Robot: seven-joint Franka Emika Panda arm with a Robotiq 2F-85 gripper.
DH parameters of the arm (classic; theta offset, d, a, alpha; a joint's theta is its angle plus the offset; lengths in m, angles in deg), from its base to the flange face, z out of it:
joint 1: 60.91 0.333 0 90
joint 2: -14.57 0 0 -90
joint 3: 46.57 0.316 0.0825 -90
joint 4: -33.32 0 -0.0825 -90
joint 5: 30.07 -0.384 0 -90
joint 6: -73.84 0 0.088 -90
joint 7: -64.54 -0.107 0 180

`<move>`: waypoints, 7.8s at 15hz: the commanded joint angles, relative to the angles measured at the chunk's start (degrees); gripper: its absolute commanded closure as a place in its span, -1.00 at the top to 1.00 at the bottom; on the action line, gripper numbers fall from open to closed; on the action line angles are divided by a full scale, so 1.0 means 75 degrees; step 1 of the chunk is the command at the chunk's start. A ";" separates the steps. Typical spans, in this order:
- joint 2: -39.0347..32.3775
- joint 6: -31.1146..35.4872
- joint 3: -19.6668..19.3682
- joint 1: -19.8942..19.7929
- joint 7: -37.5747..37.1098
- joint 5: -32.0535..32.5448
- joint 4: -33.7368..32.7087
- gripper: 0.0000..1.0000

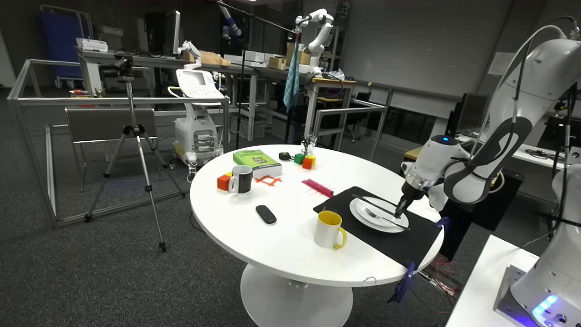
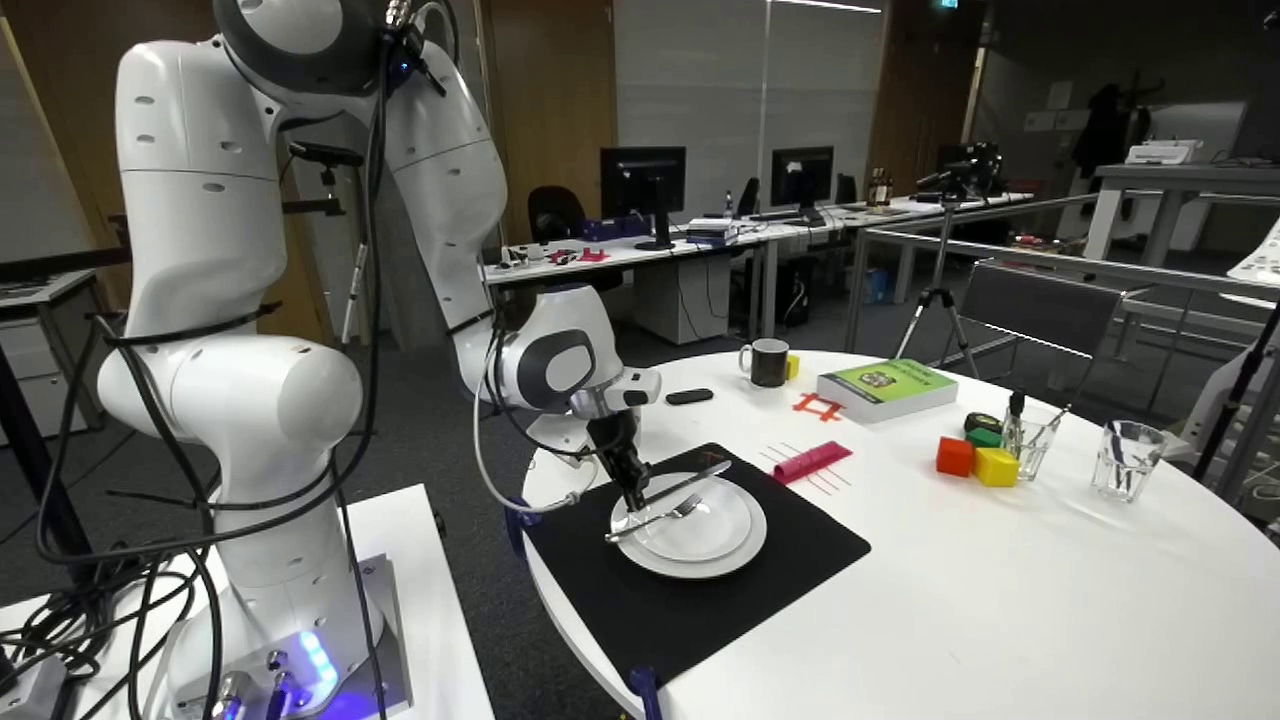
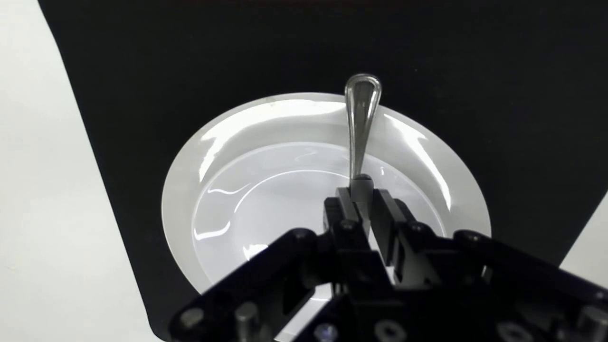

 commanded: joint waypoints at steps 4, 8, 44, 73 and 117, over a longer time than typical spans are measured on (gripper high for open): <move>0.0472 0.0507 -0.0480 -0.0222 0.0260 0.1415 0.0347 -0.92; 0.0973 0.0194 0.0652 -0.1529 0.0216 0.2168 0.0257 -0.92; 0.0098 0.0516 0.3765 -0.5353 0.0009 0.2343 0.0114 -0.92; 0.0059 0.0277 0.2111 -0.4239 -0.0357 0.4928 -0.0289 -0.92; 0.0144 -0.0617 0.1573 -0.3504 -0.2218 0.6859 -0.0262 -0.92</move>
